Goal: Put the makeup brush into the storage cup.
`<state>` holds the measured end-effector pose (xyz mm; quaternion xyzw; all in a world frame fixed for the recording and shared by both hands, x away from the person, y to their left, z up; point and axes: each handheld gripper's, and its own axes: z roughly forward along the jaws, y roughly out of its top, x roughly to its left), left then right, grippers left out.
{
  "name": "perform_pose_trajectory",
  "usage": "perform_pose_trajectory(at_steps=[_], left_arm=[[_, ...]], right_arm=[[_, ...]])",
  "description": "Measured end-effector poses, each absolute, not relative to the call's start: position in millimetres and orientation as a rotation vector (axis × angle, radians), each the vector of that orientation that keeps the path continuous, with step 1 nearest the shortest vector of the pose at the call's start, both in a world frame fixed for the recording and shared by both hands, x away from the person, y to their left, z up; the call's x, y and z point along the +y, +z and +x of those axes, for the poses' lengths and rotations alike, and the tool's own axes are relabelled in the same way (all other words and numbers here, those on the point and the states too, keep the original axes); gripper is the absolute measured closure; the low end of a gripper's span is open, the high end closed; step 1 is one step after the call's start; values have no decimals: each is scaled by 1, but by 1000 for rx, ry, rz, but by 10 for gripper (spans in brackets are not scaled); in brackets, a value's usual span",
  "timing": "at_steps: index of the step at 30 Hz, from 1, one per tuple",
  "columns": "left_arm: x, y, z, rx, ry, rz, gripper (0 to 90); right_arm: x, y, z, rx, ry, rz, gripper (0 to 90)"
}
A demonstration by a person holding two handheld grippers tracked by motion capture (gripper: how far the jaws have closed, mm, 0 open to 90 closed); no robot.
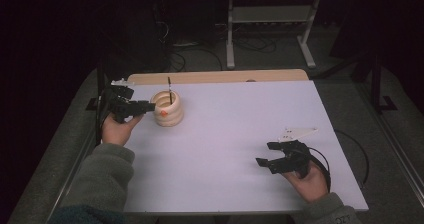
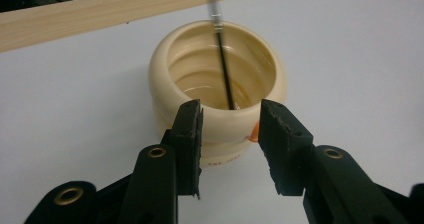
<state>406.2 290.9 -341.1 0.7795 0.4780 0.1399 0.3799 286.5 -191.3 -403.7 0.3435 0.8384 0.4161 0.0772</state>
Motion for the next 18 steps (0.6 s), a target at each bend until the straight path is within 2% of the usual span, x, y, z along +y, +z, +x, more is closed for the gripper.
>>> perform_pose_trajectory(at_steps=[18], left_arm=[[282,-349,381,1142,359,2008,591]], right_arm=[[-199,-403,289,2473,1250,1044,263]])
